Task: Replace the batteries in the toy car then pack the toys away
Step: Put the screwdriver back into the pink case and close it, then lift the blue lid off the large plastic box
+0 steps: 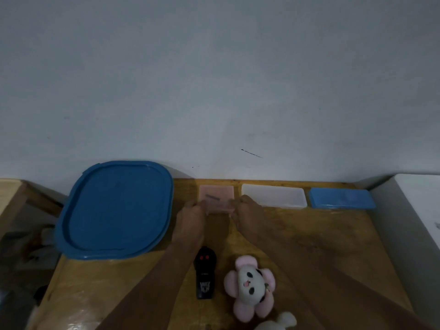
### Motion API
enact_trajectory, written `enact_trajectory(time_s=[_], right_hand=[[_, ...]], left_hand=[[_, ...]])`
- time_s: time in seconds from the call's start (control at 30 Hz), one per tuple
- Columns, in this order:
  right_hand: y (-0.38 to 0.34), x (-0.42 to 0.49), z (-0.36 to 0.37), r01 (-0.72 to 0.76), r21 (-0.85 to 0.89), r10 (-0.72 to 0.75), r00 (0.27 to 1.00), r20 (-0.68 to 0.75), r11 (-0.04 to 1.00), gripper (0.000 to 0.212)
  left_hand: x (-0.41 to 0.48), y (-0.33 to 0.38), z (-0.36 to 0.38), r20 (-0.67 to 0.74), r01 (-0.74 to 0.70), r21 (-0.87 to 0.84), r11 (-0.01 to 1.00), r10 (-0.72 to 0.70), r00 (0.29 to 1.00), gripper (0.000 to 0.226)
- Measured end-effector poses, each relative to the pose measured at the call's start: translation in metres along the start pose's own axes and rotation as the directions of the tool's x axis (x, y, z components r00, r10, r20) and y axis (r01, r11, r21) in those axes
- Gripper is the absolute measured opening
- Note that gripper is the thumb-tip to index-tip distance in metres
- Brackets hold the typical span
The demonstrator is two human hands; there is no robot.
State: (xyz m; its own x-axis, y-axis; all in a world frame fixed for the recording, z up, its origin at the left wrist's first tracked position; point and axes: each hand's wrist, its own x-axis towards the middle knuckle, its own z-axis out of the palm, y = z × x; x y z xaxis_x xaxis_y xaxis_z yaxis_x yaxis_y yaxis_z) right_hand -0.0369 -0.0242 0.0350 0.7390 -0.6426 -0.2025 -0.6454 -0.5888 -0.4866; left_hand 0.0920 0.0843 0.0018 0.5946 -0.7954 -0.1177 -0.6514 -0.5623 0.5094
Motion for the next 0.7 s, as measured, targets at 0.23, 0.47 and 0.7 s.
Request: enact_trajectory(time_s=[0.23,0.47,0.7], right_hand=[[-0.008,-0.041,-0.013,0.018,-0.149,-0.036,0.992,-0.119,0.989,0.031],[-0.024,-0.091,-0.029,0.078,-0.139,-0.109,0.967,-0.232,0.987,0.031],[-0.046,-0.143,-0.023,0.177,-0.04,-0.181,0.952,-0.246,0.983,0.037]], left_hand=[[-0.036,0.025,-0.023,-0.044,-0.15,0.134,0.979,0.158,0.987,0.032],[-0.083,0.045,-0.055,-0.121,-0.177,0.282,0.943,0.218,0.968,0.04],[-0.154,0.045,-0.075,-0.209,-0.076,0.342,0.937,0.155,0.966,0.033]])
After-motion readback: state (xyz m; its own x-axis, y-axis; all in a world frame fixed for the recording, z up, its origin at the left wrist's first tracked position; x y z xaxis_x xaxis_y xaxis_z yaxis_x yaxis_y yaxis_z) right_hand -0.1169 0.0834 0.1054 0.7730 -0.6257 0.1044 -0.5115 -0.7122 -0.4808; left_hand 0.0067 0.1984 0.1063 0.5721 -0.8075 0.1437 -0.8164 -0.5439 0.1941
